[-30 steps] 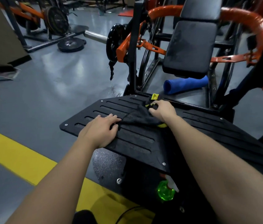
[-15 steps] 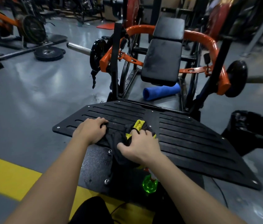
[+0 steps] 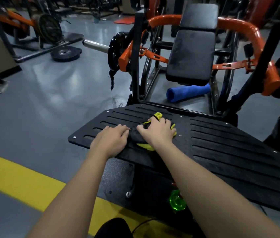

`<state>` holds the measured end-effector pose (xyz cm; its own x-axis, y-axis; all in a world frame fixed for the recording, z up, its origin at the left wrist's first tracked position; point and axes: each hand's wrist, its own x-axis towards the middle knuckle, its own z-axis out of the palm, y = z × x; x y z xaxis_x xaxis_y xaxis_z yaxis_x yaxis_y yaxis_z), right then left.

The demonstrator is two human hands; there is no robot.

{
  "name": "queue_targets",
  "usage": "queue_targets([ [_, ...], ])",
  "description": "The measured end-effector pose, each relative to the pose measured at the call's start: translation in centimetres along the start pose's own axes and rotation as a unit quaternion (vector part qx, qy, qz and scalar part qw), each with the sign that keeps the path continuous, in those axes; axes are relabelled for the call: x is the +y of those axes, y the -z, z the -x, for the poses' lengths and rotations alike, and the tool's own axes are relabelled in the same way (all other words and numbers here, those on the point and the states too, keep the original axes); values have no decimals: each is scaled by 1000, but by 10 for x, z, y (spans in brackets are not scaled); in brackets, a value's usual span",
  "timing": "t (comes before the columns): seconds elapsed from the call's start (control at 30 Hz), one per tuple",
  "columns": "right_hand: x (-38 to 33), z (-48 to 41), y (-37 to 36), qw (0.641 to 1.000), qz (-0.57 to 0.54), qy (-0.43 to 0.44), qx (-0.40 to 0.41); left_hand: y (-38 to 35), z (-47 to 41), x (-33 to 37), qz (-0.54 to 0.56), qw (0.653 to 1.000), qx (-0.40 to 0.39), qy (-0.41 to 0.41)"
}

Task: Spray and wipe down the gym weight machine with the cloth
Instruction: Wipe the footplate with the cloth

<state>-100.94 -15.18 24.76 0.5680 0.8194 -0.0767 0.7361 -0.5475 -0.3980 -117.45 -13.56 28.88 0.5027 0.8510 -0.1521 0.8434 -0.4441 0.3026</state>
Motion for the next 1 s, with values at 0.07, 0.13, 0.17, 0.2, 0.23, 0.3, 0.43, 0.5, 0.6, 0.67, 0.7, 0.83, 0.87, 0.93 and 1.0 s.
queue_targets([
  [0.07,-6,-30,-7,1000,-11,-11,4,-1,-1,-1,-7,1000,-1,11],
  [0.13,-11,-59,-14,1000,-7,-15,4,-2,-4,-3,-10,1000,-3,14],
  [0.17,-11,-72,-18,1000,0,-17,2,-4,-4,-2,-8,1000,-7,12],
  [0.2,-12,-86,-22,1000,3,-19,6,-5,-6,-3,-5,1000,-9,10],
  [0.23,-12,-100,-27,1000,5,-19,12,-7,-8,-4,-4,1000,-9,10],
  [0.3,-15,-125,-34,999,4,-23,23,-8,-13,-8,-5,1000,-8,13],
  [0.43,-18,-157,-39,999,15,-28,8,-16,-19,-16,6,1000,-6,24],
  [0.5,-18,-167,-40,999,37,-28,-13,-18,-22,-19,11,1000,-10,28],
  [0.6,-11,-180,-31,995,60,-1,-74,-20,-22,-18,14,1000,-3,28],
  [0.67,-2,-182,-24,993,57,16,-102,-20,-22,-19,16,999,-3,30],
  [0.7,1,-181,-22,993,57,25,-104,-19,-22,-19,16,999,1,28],
  [0.83,8,-159,-19,991,65,54,-101,-20,-21,-18,23,999,22,23],
  [0.87,10,-147,-16,992,63,55,-95,-17,-17,-17,20,999,21,22],
  [0.93,14,-136,-16,993,56,64,-85,-19,-19,-16,17,999,24,27],
  [1.0,16,-120,-12,993,49,72,-76,-17,-18,-15,21,999,33,26],
])
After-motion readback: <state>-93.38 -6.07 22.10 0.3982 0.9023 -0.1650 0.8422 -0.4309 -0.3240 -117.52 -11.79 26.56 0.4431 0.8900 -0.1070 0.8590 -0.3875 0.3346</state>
